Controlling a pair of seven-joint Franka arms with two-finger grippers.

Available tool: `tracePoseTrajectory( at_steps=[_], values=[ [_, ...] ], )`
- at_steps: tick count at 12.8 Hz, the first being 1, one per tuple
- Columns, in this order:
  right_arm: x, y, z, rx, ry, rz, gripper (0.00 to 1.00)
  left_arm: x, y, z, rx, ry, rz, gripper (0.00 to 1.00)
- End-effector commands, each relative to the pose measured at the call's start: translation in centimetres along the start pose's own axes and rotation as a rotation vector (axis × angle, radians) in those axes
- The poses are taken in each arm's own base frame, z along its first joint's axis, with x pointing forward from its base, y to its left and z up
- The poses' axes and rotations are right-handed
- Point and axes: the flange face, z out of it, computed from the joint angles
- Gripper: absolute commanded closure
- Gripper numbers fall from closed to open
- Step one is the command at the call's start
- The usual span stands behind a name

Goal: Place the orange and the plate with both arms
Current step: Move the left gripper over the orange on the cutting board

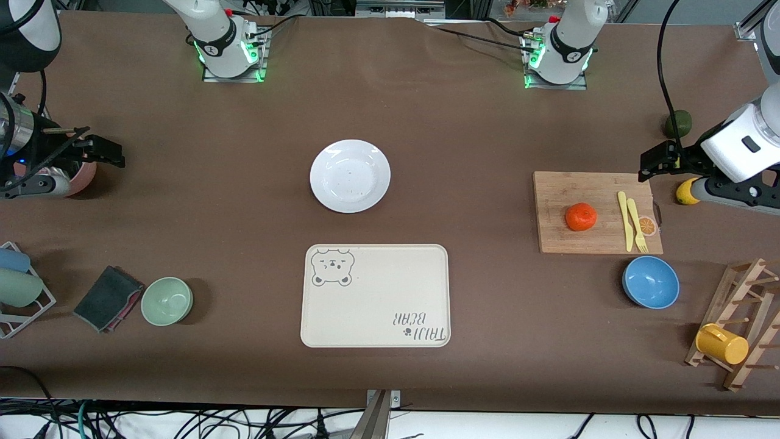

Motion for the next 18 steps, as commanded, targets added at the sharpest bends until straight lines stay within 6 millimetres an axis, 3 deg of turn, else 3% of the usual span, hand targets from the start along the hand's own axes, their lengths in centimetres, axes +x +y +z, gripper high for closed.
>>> tracePoseTrajectory(
  at_steps=[1,8,18],
  values=[
    [0.3,-0.1,-0.7,-0.014,0.007,-0.001,0.0,0.0,0.0,-0.1,-0.002,0.01,-0.002,0.0],
    [0.2,0.7,-0.5,-0.032,0.0,0.006,0.0,0.0,-0.1,-0.1,-0.002,0.01,-0.004,0.0],
    [0.3,-0.4,-0.6,0.053,0.009,-0.003,0.0,0.0,-0.2,-0.1,-0.002,0.01,-0.005,0.0]
  ],
)
